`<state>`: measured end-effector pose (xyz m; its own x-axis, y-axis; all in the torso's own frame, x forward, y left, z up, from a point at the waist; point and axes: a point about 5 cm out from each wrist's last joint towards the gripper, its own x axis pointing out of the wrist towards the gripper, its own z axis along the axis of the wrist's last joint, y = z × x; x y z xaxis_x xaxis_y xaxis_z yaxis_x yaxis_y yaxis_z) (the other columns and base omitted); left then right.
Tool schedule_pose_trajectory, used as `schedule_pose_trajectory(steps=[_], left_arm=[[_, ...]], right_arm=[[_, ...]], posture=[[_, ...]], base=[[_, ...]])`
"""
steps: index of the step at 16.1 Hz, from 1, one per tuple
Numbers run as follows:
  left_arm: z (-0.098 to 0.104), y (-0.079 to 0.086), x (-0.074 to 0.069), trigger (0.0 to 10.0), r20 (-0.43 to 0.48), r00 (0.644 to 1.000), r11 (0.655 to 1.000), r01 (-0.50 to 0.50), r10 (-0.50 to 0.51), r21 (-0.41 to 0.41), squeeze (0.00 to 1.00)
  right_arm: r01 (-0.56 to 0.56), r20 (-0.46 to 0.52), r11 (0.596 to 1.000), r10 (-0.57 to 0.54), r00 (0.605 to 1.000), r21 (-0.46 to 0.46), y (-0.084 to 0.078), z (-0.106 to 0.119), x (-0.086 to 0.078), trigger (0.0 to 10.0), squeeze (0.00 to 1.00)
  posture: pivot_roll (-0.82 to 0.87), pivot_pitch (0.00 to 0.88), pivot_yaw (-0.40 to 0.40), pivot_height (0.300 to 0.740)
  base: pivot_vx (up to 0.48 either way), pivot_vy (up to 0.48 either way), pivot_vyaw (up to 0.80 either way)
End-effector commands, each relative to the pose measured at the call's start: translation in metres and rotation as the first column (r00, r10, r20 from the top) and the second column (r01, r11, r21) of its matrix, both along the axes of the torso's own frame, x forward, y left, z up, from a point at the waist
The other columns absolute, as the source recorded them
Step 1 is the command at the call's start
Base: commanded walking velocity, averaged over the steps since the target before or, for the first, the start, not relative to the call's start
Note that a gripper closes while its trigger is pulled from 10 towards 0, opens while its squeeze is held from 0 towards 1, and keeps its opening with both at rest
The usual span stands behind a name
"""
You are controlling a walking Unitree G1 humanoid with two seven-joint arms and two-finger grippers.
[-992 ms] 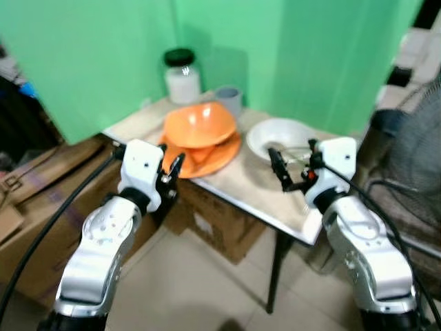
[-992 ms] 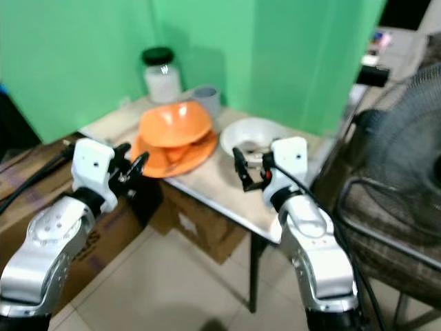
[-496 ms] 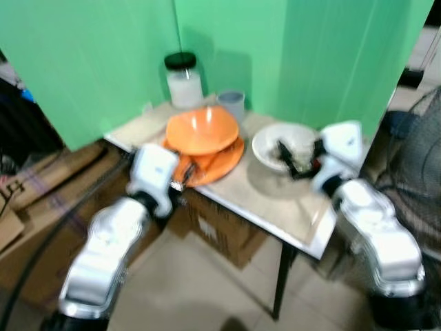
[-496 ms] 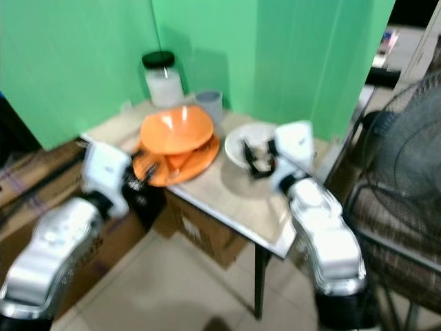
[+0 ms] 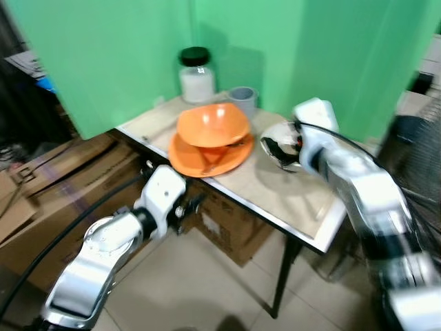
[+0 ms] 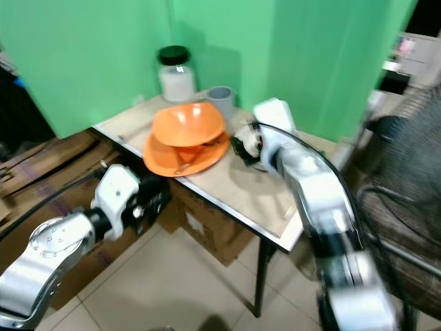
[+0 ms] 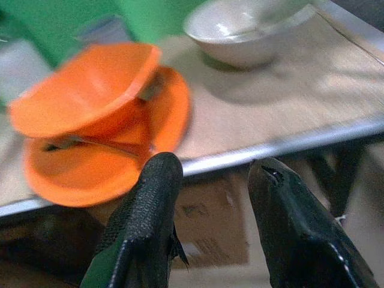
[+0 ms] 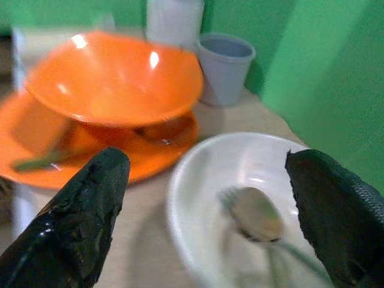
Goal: Setting the table
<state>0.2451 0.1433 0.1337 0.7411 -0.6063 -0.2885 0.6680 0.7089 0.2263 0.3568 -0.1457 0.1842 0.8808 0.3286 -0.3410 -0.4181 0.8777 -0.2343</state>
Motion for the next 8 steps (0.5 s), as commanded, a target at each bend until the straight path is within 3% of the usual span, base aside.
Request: schedule_pose_trajectory(steps=[1,4,6,7,8], left_arm=[[-0.004,0.004,-0.001,10.0,-0.032,0.999,1.000,0.012,-0.011,0.014,0.00],[-0.002,0.011,-0.004,10.0,-0.050,0.998,1.000,0.025,-0.024,0.018,0.00],[-0.001,0.012,-0.007,10.0,-0.057,0.997,0.999,0.045,-0.044,0.014,0.00],[0.002,0.011,-0.008,10.0,-0.054,0.997,0.998,0.061,-0.060,0.008,0.00],[0.004,0.010,-0.008,10.0,-0.050,0.996,0.998,0.068,-0.068,0.004,0.00]], right_arm=[[-0.034,-0.022,0.999,0.034,0.999,-0.029,0.002,-0.003,0.008,10.0,1.00],[0.011,-0.136,0.995,-0.024,0.990,-0.098,-0.014,-0.010,0.036,10.0,1.00],[0.017,-0.169,0.992,-0.039,0.985,-0.127,-0.020,-0.009,0.042,10.0,1.00],[0.012,-0.185,0.987,-0.042,0.982,-0.162,-0.026,-0.006,0.044,10.0,0.55],[0.013,-0.192,0.986,-0.045,0.980,-0.164,-0.030,-0.003,0.046,10.0,0.00]], posture=[[0.03,0.000,0.067,0.740],[0.05,0.000,0.051,0.740],[0.05,0.000,0.049,0.740],[0.06,0.000,0.045,0.740],[0.06,0.000,0.042,0.740]], base=[[0.000,0.000,0.00],[0.000,0.000,0.00],[0.000,0.000,0.00],[0.000,0.000,0.00],[0.000,0.000,0.00]])
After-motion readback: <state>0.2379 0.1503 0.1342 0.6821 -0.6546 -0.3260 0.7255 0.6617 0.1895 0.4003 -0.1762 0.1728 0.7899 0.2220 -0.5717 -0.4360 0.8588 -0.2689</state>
